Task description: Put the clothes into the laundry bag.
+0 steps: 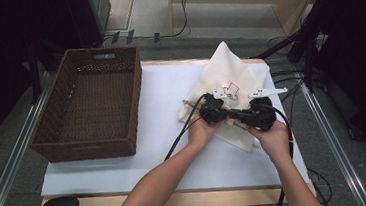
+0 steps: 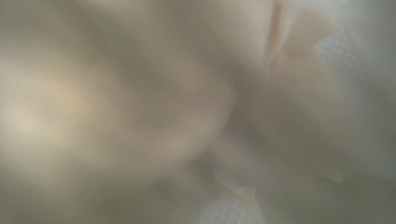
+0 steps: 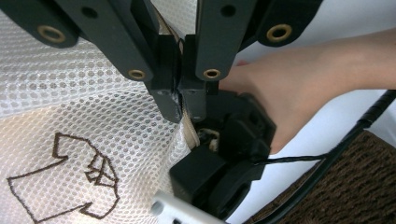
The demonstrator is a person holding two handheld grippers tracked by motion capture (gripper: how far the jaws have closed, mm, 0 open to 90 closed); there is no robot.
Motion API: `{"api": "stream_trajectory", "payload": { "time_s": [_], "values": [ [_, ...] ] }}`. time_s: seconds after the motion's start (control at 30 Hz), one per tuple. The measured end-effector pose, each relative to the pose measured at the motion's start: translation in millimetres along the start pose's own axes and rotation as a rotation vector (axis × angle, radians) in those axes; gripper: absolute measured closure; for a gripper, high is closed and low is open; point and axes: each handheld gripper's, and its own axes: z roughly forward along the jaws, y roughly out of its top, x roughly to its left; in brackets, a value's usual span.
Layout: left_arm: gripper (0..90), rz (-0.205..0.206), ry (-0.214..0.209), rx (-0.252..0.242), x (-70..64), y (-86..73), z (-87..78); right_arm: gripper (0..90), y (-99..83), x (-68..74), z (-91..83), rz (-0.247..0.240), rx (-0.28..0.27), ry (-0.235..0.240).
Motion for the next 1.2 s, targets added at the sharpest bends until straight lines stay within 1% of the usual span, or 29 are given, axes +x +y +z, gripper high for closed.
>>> {"api": "stream_trajectory", "payload": {
  "time_s": [0.03,0.07,0.1,0.13,0.17,0.2,0.23,0.3,0.33,0.43,0.47,0.53,0.6,0.67,0.7,0.73,0.8,0.87,0.9,0.97,1.0,1.07,1.13,1.17,1.2],
  "values": [
    [81.1,-0.017,0.001,-0.005,1.1,0.3,1.1,89.5,-0.3,-0.4,0.6,0.002,0.002,0.001],
    [79.9,-0.037,-0.010,-0.003,2.9,0.9,2.7,89.5,-0.5,-0.7,0.9,0.000,0.004,0.000],
    [78.9,-0.038,-0.019,0.009,4.3,1.6,2.6,89.6,-0.6,-1.2,1.4,0.001,0.006,0.001],
    [78.6,-0.032,-0.023,0.015,4.7,2.6,2.4,89.5,-0.7,-1.5,1.7,0.002,0.005,0.003],
    [78.1,-0.016,-0.028,0.032,5.2,3.8,0.8,89.5,-0.7,-1.9,1.8,0.002,0.004,0.002],
    [76.7,-0.014,-0.036,0.038,5.5,4.2,-0.9,89.6,-0.7,-2.2,1.6,0.002,0.003,0.001],
    [75.2,-0.008,-0.051,0.039,6.4,4.1,-3.3,89.5,-0.6,-2.5,1.4,0.003,0.001,-0.001],
    [72.9,-0.009,-0.084,0.037,8.8,2.4,-9.5,89.5,-0.6,-3.3,0.8,0.004,-0.004,0.001],
    [72.7,0.002,-0.097,0.035,10.2,0.9,-14.5,89.6,-0.4,-3.8,0.7,0.004,-0.007,0.000],
    [70.0,0.027,-0.120,0.044,11.9,-2.1,-26.4,89.6,-0.1,-4.2,0.0,0.007,-0.009,-0.003],
    [68.9,0.040,-0.116,0.041,12.1,-2.8,-30.4,89.6,0.0,-4.1,-0.1,0.008,-0.009,-0.002],
    [67.0,0.042,-0.131,0.030,12.2,-4.0,-37.6,89.5,0.2,-4.1,0.3,0.005,-0.009,-0.004],
    [65.5,0.050,-0.137,0.027,11.5,-5.6,-43.1,89.5,0.3,-3.9,0.6,0.003,-0.006,-0.007],
    [65.7,0.048,-0.152,0.022,8.7,-8.2,-46.6,89.5,0.2,-4.2,0.4,0.002,-0.008,-0.009],
    [66.2,0.047,-0.169,0.020,6.6,-9.8,-47.9,89.5,0.2,-4.4,0.1,0.003,-0.008,-0.009],
    [67.0,0.055,-0.181,0.024,4.6,-11.0,-48.3,89.5,0.3,-4.4,-0.1,0.004,-0.008,-0.010],
    [68.2,0.071,-0.191,0.026,-0.9,-13.6,-47.5,89.5,0.2,-4.7,-0.3,0.006,-0.008,-0.010],
    [67.2,0.069,-0.204,0.030,-4.8,-15.7,-44.7,89.4,0.1,-4.9,-0.6,0.005,-0.009,-0.010],
    [65.5,0.073,-0.205,0.032,-7.7,-16.9,-42.3,89.5,0.0,-5.0,-1.1,0.006,-0.008,-0.011],
    [60.0,0.096,-0.193,0.045,-12.2,-18.2,-35.8,89.4,-0.1,-5.4,-1.4,0.007,-0.009,-0.011],
    [56.7,0.093,-0.183,0.058,-13.4,-18.1,-32.3,89.5,-0.1,-5.7,-1.6,0.007,-0.008,-0.010],
    [54.3,0.085,-0.168,0.064,-13.1,-18.1,-25.0,89.5,-0.2,-6.1,-1.8,0.006,-0.010,-0.009],
    [54.3,0.090,-0.151,0.062,-12.8,-18.6,-18.8,89.5,-0.2,-6.2,-2.0,0.005,-0.012,-0.009],
    [56.0,0.098,-0.125,0.048,-14.0,-19.1,-16.5,89.4,-0.2,-6.4,-2.0,0.007,-0.012,-0.007],
    [62.7,0.105,-0.105,0.044,-14.2,-18.8,-15.5,89.5,-0.3,-6.7,-2.1,0.009,-0.013,-0.007]
  ]
}}
